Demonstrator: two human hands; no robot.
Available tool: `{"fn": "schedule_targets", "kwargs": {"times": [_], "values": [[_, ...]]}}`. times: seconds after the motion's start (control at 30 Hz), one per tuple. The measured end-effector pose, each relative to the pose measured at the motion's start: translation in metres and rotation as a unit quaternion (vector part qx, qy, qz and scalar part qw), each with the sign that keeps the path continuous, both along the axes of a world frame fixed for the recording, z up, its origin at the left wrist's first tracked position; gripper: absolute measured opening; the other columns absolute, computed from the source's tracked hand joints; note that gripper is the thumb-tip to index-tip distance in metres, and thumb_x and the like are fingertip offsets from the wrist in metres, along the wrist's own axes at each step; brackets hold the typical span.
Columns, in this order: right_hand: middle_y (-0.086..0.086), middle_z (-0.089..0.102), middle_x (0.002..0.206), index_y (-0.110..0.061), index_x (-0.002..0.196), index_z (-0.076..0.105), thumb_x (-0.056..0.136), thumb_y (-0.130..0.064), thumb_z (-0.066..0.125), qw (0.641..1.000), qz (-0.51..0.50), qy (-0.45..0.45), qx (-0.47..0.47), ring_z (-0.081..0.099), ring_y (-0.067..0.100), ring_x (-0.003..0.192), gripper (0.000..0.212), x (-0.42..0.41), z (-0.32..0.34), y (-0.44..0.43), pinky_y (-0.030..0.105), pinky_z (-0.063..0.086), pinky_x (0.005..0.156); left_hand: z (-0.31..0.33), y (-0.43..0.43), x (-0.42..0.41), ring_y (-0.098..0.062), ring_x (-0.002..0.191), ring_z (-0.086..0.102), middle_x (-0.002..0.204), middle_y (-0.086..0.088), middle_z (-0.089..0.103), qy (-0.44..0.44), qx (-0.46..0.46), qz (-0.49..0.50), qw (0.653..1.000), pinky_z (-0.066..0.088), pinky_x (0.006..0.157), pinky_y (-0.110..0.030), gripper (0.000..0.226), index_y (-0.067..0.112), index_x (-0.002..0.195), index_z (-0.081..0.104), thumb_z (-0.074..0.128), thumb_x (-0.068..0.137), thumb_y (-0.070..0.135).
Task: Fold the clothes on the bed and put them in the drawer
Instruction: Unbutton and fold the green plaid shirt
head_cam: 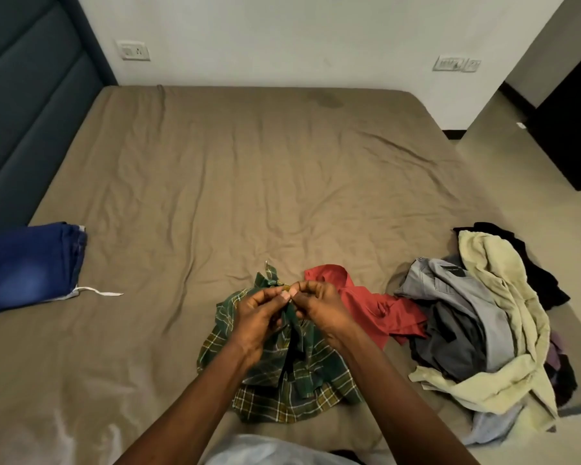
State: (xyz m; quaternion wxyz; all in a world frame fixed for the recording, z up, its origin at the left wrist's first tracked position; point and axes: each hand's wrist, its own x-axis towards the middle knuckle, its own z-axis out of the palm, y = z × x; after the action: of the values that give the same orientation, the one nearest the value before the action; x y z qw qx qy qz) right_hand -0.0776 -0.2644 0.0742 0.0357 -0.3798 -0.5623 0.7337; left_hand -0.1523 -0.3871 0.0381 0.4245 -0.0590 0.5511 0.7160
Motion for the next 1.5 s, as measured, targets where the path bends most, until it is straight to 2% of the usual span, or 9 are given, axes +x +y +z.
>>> {"fn": "schedule_targets", "kwargs": {"times": [0.23, 0.6, 0.77, 0.9, 0.97, 1.03, 1.17, 1.27, 1.5], "values": [[0.009, 0.068, 0.072, -0.002, 0.098, 0.070, 0.098, 0.003, 0.058, 0.971, -0.013, 0.039, -0.237, 0.064, 0.012, 0.059, 0.013, 0.006, -0.003, 0.012, 0.022, 0.055, 0.056, 0.000, -0.002, -0.018, -0.021, 0.083, 0.073, 0.097, -0.020, 0.077, 0.125, -0.022, -0.060, 0.990, 0.060, 0.071, -0.025, 0.021, -0.001, 0.106, 0.073, 0.075, 0.086, -0.004], [0.008, 0.070, 0.097, -0.012, 0.104, 0.068, 0.096, -0.002, 0.066, 0.995, 0.015, 0.053, 0.083, 0.066, 0.017, 0.092, 0.014, -0.010, -0.015, 0.010, 0.029, 0.057, 0.083, 0.016, -0.002, -0.038, -0.020, 0.089, 0.072, 0.099, -0.015, 0.076, 0.094, 0.000, -0.115, 0.989, 0.058, 0.075, -0.024, 0.025, 0.002, 0.119, 0.070, 0.069, 0.094, 0.005], [-0.007, 0.069, 0.092, -0.022, 0.105, 0.068, 0.101, -0.008, 0.059, 0.983, 0.018, 0.054, 0.175, 0.064, 0.008, 0.086, 0.017, -0.021, -0.019, 0.020, 0.018, 0.051, 0.072, 0.008, -0.029, -0.069, -0.017, 0.073, 0.061, 0.077, -0.005, 0.067, 0.247, -0.164, -0.360, 0.885, 0.050, 0.069, -0.036, 0.018, 0.007, 0.092, 0.071, 0.081, 0.086, 0.021], [-0.010, 0.066, 0.087, -0.029, 0.123, 0.061, 0.099, -0.036, 0.062, 0.846, 0.277, 0.002, 0.455, 0.064, 0.009, 0.081, 0.025, -0.018, -0.022, 0.053, 0.027, 0.046, 0.068, 0.017, -0.041, -0.102, -0.015, 0.075, 0.068, 0.078, 0.000, 0.076, 0.338, -0.231, -0.219, 0.886, 0.054, 0.074, -0.036, 0.009, 0.020, 0.082, 0.076, 0.077, 0.091, 0.022], [-0.007, 0.063, 0.090, -0.026, 0.119, 0.060, 0.101, -0.041, 0.057, 0.741, 0.390, -0.039, 0.545, 0.063, 0.016, 0.084, 0.024, -0.019, -0.022, 0.063, 0.030, 0.043, 0.069, 0.030, -0.043, -0.124, -0.012, 0.073, 0.069, 0.074, 0.005, 0.074, 0.446, -0.285, -0.177, 0.830, 0.053, 0.069, -0.031, 0.005, 0.024, 0.084, 0.075, 0.076, 0.089, 0.024], [-0.004, 0.061, 0.085, -0.023, 0.105, 0.060, 0.102, -0.043, 0.054, 0.708, 0.405, -0.029, 0.578, 0.060, 0.020, 0.077, 0.021, -0.021, -0.021, 0.072, 0.035, 0.045, 0.068, 0.044, -0.041, -0.144, -0.013, 0.069, 0.065, 0.072, 0.007, 0.068, 0.529, -0.337, -0.181, 0.757, 0.048, 0.063, -0.029, 0.002, 0.026, 0.091, 0.073, 0.074, 0.091, 0.028], [-0.003, 0.069, 0.073, -0.019, 0.084, 0.071, 0.095, -0.038, 0.069, 0.836, 0.286, -0.006, 0.468, 0.064, 0.013, 0.067, 0.022, -0.038, 0.001, 0.095, 0.034, 0.048, 0.065, 0.066, -0.029, -0.192, -0.025, 0.075, 0.067, 0.077, 0.000, 0.069, 0.557, -0.405, -0.109, 0.717, 0.048, 0.066, -0.031, 0.009, 0.028, 0.092, 0.064, 0.072, 0.092, 0.033], [0.000, 0.073, 0.076, -0.014, 0.084, 0.074, 0.092, -0.033, 0.075, 0.951, 0.229, -0.027, 0.204, 0.066, 0.009, 0.066, 0.021, -0.064, 0.030, 0.100, 0.026, 0.052, 0.063, 0.090, -0.009, -0.214, -0.028, 0.083, 0.066, 0.087, -0.004, 0.072, 0.541, -0.417, -0.024, 0.730, 0.053, 0.074, -0.033, 0.009, 0.027, 0.090, 0.065, 0.073, 0.087, 0.029], [0.012, 0.068, 0.074, -0.006, 0.082, 0.071, 0.092, -0.001, 0.063, 0.991, 0.122, -0.043, -0.035, 0.064, 0.019, 0.061, 0.014, -0.077, 0.008, 0.052, 0.027, 0.053, 0.056, 0.082, 0.013, -0.139, -0.007, 0.070, 0.063, 0.075, 0.011, 0.068, 0.479, -0.289, -0.060, 0.827, 0.047, 0.063, -0.022, 0.015, 0.023, 0.081, 0.067, 0.081, 0.081, 0.019]]}}
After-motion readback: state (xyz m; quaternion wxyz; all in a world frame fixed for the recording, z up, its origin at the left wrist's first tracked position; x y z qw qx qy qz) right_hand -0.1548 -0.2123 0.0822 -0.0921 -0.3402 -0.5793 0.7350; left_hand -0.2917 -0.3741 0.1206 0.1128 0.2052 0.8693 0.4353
